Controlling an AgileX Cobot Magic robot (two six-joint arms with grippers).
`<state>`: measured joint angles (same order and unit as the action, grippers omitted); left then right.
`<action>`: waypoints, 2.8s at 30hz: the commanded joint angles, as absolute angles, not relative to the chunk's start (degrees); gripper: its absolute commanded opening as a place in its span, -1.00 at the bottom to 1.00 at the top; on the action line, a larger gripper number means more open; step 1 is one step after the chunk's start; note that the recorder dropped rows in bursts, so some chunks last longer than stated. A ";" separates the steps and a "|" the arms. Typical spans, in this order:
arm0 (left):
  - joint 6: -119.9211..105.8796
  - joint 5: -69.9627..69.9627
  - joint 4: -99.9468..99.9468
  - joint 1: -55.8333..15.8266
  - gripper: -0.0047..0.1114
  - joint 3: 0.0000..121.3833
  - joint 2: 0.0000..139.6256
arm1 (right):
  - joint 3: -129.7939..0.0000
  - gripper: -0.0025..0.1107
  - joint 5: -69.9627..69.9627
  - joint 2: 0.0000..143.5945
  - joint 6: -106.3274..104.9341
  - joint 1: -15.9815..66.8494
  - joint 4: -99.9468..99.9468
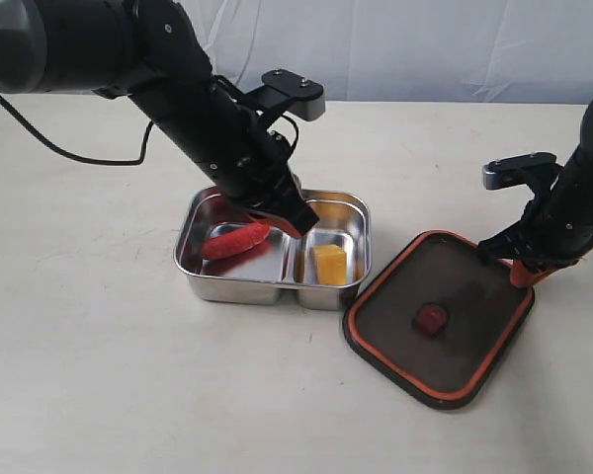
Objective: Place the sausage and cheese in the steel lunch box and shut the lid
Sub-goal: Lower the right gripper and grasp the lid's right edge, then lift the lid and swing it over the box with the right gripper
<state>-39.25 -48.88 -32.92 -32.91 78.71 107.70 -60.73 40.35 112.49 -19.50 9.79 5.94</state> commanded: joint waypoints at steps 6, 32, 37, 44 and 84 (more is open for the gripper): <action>-37.94 -50.54 -35.78 -28.89 -0.91 78.94 103.90 | -59.99 -0.97 43.83 108.14 -19.55 9.74 3.32; -46.01 -69.96 -57.44 -18.88 -0.01 78.94 100.90 | -59.99 -0.97 53.51 83.01 -23.92 9.74 2.38; -46.73 -69.96 -61.73 -18.88 0.10 78.94 101.26 | -59.99 -0.97 53.17 81.43 -31.16 9.74 11.20; -47.11 -69.96 -65.25 -18.88 0.10 78.94 103.72 | -59.99 -0.97 52.02 80.83 -37.84 9.74 18.44; -50.06 -69.96 -73.17 -23.69 0.10 78.94 105.97 | -59.99 -0.97 47.17 80.83 -55.69 9.74 39.36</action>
<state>-49.67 -69.54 -71.99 -23.16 78.71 106.04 -60.08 47.58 81.34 -53.51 9.90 36.74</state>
